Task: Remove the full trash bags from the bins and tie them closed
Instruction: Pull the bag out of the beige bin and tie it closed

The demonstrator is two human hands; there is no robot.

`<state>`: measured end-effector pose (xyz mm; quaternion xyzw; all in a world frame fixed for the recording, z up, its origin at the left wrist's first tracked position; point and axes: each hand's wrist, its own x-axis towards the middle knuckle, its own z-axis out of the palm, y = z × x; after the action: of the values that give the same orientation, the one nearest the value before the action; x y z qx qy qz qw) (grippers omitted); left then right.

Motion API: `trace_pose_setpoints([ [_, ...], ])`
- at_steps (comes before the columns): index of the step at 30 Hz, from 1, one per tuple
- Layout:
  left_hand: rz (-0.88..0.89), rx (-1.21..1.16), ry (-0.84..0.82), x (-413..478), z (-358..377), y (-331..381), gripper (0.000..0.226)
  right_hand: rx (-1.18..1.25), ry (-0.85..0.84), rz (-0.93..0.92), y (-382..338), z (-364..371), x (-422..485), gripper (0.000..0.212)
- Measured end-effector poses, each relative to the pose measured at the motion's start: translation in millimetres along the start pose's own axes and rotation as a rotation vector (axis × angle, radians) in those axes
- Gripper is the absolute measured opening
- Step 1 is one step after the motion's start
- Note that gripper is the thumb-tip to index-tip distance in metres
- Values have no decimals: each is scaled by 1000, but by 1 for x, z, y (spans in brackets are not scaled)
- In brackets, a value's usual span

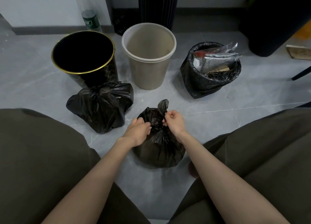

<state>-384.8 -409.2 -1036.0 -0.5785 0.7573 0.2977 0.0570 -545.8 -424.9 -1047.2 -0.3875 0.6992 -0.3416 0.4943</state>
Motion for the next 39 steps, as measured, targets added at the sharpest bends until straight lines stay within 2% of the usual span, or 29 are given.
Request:
trace_pose_setpoints([
  [3, 102, -4, 2, 1, -13, 2, 28, -165, -44, -56, 1, 1, 4, 10],
  [8, 240, 33, 124, 4, -29, 4, 24, -480, -200, -221, -3, 1, 6, 10],
  [15, 5, -366, 134, 9, -8, 0, 32, -394, -415, -176, -3, -2, -3, 26],
  [20, -28, -408, 200, 12, -6, 7, 25, -420, -534, -106, -7, -6, -5, 19],
  [23, -8, -417, 217, 14, -7, 11, 24, -505, -515, -139, -8, -7, -8, 31],
  [27, -53, -586, 200, 16, -8, 8, 14, -344, -415, -96, -6, -10, -15, 28],
  [30, -117, -751, 111, 15, -16, 3, 30, -308, -392, -47, -7, -9, -16, 27],
  [34, -120, -629, 145, 11, -20, 4, 17, -148, -360, 61, -10, -7, -15, 26],
  [37, -136, -598, 179, 9, -20, 4, 11, -8, -336, 188, -15, -9, -18, 12],
  [39, -161, -617, 180, 8, -22, 3, 10, 48, -386, 313, -19, -12, -16, 6],
])
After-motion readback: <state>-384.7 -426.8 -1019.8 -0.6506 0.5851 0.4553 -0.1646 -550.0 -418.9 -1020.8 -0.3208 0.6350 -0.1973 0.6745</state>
